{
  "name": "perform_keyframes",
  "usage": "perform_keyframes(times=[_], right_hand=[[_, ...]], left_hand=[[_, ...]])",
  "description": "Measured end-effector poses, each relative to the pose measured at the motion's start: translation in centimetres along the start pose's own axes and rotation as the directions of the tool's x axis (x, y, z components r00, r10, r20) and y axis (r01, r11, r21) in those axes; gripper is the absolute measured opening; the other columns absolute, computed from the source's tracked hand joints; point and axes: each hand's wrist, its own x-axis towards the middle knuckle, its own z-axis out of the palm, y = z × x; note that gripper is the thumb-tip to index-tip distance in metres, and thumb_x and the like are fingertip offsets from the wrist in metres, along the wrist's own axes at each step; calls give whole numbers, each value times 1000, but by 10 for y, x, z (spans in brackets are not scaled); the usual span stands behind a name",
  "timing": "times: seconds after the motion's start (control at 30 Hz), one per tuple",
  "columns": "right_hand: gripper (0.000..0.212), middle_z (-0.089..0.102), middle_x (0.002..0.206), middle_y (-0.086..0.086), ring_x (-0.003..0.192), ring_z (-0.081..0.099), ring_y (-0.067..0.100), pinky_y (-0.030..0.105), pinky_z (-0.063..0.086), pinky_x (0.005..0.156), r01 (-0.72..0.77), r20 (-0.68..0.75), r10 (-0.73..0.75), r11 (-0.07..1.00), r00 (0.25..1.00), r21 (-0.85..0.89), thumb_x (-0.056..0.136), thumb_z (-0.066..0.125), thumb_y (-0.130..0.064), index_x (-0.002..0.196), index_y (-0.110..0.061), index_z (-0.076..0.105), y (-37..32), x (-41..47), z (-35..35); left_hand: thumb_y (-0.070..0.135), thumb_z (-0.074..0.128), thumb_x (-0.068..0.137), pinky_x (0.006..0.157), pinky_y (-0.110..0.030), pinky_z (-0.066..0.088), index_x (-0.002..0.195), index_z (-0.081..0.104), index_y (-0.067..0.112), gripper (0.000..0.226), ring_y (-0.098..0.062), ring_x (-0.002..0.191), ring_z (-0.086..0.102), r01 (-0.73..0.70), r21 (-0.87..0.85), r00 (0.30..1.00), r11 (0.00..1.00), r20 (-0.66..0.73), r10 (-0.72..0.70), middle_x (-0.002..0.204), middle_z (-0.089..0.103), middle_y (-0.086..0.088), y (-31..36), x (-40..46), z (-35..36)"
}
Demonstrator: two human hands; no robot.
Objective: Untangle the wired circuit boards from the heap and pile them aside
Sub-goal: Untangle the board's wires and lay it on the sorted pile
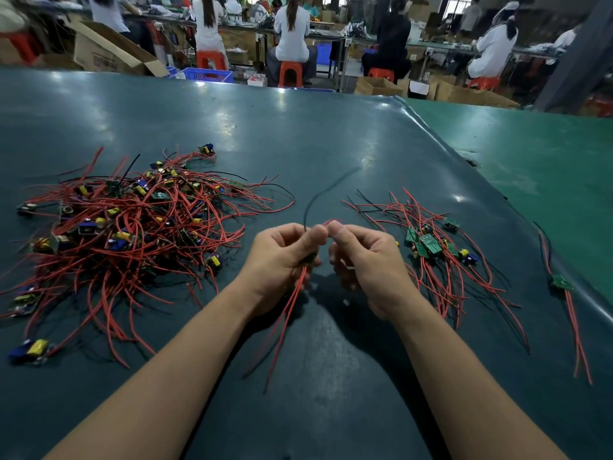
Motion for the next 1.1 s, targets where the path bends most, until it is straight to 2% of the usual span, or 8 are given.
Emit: perform_keyframes(times=[0.17,0.27,0.37,0.53,0.63,0.83,1.0,1.1], right_hand=[[17,60,51,-3,37,43,3,13,30,37,-50,33,49,999,998,13,91,67,-15,80,-3,72,0,-2,-4],[11,57,51,-2,37,42,4,13,28,36,-79,16,78,995,997,59,80,74,-18,78,-8,74,-2,0,-5],[22,48,47,-4,39,44,5,15,27,36,-117,-5,119,980,993,163,66,76,-27,76,-8,70,0,5,-6],[22,55,59,-3,46,43,5,14,31,39,-177,191,132,953,973,245,77,68,-25,93,-14,78,2,5,-13],[23,48,58,-4,46,39,6,15,30,40,-192,251,131,952,959,239,82,64,-26,97,-16,78,3,6,-16],[25,44,50,-4,43,40,9,16,24,41,-146,86,132,972,987,184,92,61,-20,75,-11,76,6,9,-12],[16,46,52,-3,42,44,7,16,27,39,-98,38,93,985,995,142,93,63,-16,84,-9,75,7,11,-10],[17,44,51,-1,41,40,10,16,26,40,-70,19,68,986,997,150,94,61,-12,86,-10,75,7,11,-10]], left_hand=[[36,78,62,56,-30,32,77,59,-19,60,-18,63,42,-111,210,986,971,142,82,66,53,-15,-3,-7,6],[42,71,71,52,-24,32,74,65,-11,53,-14,55,42,-126,204,984,971,148,96,61,53,-9,-1,-9,4],[38,62,82,42,-19,33,72,74,8,33,-11,43,44,-75,151,985,986,165,49,54,55,-3,3,-8,0],[22,54,93,38,-17,39,73,69,5,30,-9,39,50,19,9,983,1000,184,-21,57,64,-2,4,-1,0],[25,58,85,41,-17,40,71,71,6,27,-9,44,53,3,-1,970,1000,245,-3,70,68,-7,5,-2,0],[5,54,93,45,-10,37,68,70,3,30,-1,42,49,-71,75,963,995,263,49,48,58,6,5,-6,1],[6,62,92,51,-17,36,65,73,13,31,-6,52,48,-140,219,983,966,148,109,57,62,3,1,-4,4],[7,61,92,48,-14,35,67,75,11,29,-5,46,48,-118,209,979,971,187,79,54,63,3,2,-5,3]])
